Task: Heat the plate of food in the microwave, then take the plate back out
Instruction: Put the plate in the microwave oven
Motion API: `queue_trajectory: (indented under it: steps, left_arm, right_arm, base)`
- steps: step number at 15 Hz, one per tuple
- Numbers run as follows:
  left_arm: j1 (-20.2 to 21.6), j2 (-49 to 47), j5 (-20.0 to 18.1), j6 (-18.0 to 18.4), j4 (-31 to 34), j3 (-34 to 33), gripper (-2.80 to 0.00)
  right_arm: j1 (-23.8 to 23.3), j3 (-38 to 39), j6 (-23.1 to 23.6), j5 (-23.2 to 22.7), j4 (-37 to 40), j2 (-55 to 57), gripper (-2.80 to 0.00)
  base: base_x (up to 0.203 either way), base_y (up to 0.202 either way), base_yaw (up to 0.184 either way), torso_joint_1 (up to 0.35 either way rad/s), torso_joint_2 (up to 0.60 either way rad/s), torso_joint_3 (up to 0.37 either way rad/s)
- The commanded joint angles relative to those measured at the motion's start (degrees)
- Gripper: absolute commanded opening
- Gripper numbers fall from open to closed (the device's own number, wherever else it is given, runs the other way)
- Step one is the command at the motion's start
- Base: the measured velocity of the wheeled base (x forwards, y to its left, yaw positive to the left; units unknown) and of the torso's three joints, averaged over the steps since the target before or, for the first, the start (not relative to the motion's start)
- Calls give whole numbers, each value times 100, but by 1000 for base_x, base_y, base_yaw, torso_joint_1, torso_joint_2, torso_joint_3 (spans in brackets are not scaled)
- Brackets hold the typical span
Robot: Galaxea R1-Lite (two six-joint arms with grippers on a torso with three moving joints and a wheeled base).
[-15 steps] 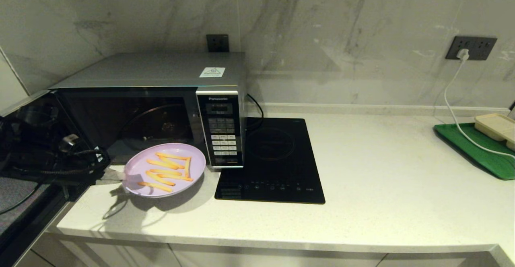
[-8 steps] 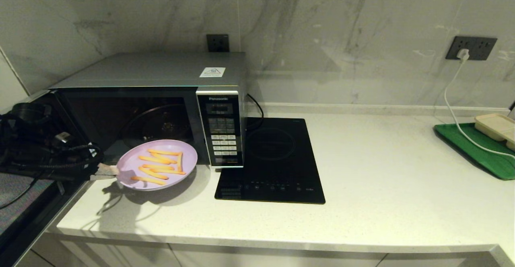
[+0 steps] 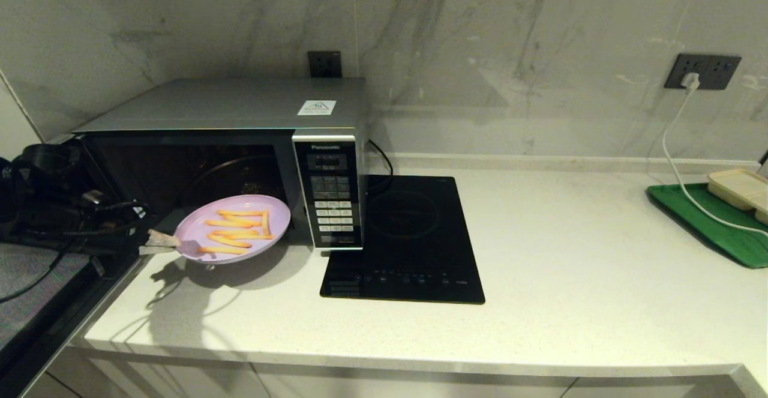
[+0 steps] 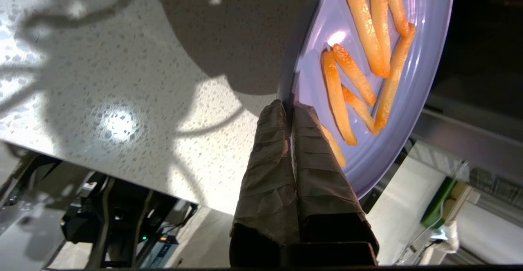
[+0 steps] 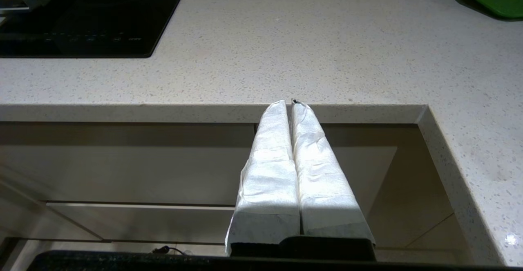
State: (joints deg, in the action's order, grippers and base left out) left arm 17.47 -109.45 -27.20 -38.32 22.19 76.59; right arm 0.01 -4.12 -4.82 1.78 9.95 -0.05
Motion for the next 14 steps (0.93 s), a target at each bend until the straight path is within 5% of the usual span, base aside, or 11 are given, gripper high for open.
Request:
queue_trajectory:
  steps: [1, 14]
  left_arm:
    - [2, -209, -14, -123, 14, 154, -280]
    - [2, -323, -13, -756, -519, 416, -280]
  right_arm:
    - [6, -1, -1, 0, 7, 5, -280]
    - [-1, -1, -1, -2, 7, 5, -280]
  base:
    - [0, 0, 0, 0, 0, 0]
    - [0, 0, 0, 0, 0, 0]
